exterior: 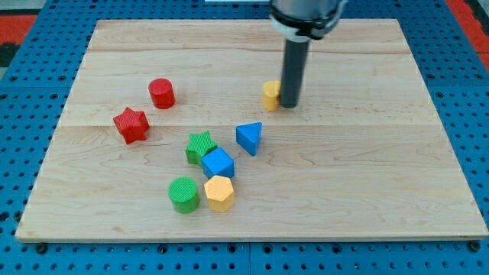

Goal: Push the yellow hexagon and green circle up a bit

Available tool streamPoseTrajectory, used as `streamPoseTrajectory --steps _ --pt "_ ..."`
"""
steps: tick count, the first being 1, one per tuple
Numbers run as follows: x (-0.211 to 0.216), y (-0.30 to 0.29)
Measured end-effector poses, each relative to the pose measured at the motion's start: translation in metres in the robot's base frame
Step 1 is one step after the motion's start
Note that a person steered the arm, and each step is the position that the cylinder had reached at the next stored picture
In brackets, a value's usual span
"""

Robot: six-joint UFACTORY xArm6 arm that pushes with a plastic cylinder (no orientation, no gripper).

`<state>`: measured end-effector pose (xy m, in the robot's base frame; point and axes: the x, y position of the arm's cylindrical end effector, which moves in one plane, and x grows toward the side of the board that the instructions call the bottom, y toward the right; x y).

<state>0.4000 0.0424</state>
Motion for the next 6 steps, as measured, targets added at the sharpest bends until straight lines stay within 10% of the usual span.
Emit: streamPoseTrajectory --steps 1,3,6 --pt "0.004 -0.048" --pt "0.165 0.012" --pt "0.179 -0.126"
